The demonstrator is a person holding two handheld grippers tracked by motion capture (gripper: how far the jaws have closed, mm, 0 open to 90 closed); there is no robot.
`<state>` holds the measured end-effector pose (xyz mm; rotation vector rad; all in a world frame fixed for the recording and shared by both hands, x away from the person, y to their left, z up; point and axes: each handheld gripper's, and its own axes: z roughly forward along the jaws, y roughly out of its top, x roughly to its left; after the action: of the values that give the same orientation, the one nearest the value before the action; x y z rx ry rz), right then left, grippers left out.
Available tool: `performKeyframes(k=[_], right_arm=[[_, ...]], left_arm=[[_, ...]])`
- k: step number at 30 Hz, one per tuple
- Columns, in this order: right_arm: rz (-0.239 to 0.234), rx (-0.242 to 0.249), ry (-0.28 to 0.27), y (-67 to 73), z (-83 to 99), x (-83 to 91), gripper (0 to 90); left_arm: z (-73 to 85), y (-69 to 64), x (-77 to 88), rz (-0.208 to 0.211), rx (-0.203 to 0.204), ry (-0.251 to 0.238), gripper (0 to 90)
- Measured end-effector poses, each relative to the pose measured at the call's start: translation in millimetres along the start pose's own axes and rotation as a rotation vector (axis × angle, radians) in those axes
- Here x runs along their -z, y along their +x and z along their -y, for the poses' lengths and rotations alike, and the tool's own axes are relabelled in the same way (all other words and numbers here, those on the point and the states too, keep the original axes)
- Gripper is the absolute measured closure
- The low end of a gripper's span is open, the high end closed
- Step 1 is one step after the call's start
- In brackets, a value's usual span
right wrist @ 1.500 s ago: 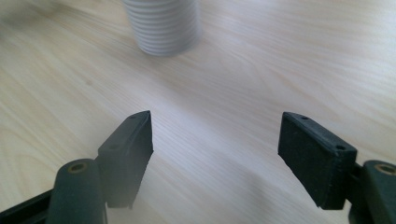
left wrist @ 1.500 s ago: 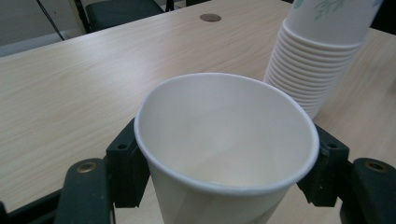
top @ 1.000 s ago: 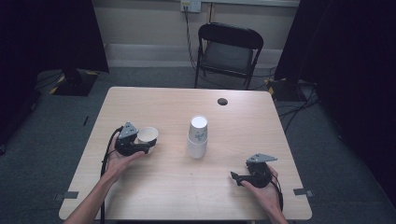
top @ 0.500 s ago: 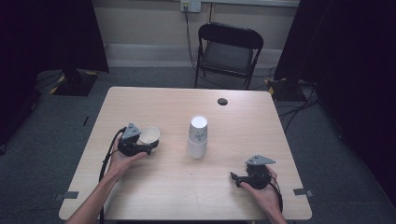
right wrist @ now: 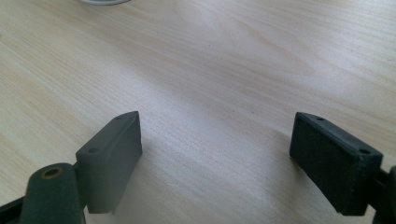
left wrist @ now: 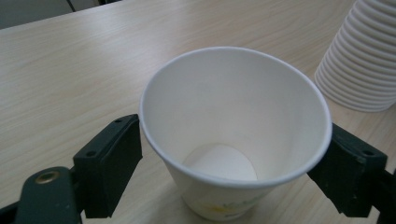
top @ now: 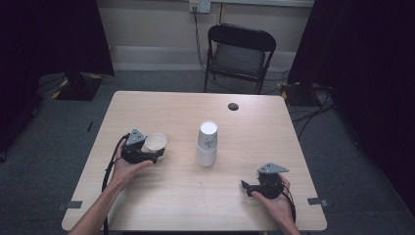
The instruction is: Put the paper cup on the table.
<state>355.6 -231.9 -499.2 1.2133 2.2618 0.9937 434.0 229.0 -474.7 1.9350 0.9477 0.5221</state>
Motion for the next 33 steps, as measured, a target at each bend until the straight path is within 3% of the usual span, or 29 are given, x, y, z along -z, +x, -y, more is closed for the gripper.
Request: performKeyframes(k=[3,11,13,15,19,21,23,26,28,30,33], right_arm=[[0.001,-0.001,0.0,0.1,0.0,0.0,16.5],[0.001,-0.001,0.0,0.1,0.0,-0.1,16.5],[0.001,-0.001,0.0,0.1,0.0,0.0,16.5],[0.001,-0.001,0.0,0.1,0.0,-0.1,16.5],[0.001,-0.001,0.0,0.1,0.0,-0.1,16.5],[0.001,-0.001,0.0,0.1,0.0,-0.1,16.5],[0.003,-0.001,-0.001,0.0,-0.2,-0.3,16.5],[0.005,-0.007,0.0,0.0,-1.0,-1.1,16.5],[0.005,-0.007,0.0,-0.1,-1.2,-1.3,16.5],[0.005,-0.007,0.0,0.0,-1.2,-1.3,16.5],[0.005,-0.007,0.0,0.0,-1.2,-1.3,16.5]], left_arm=[[0.8,0.9,3.4,0.003,0.028,0.019,15.6],[0.6,-0.6,21.9,0.019,0.027,0.042,15.7],[1.7,-0.3,26.7,0.01,0.033,0.05,15.7],[4.7,1.8,31.6,-0.002,0.013,0.062,15.6],[10.5,2.1,42.7,-0.031,0.041,0.107,15.8],[13.7,-0.1,47.9,-0.039,0.042,0.127,16.4],[17.6,-5.4,52.7,-0.035,0.015,0.164,16.6],[23.5,-12.1,60.3,-0.044,0.018,0.166,17.3],[27.8,-15.9,63.6,-0.037,-0.004,0.208,17.3],[35.7,-21.2,67.9,0.006,0.0,0.213,17.8],[51.1,-30.1,71.5,-0.01,-0.018,0.257,18.0]])
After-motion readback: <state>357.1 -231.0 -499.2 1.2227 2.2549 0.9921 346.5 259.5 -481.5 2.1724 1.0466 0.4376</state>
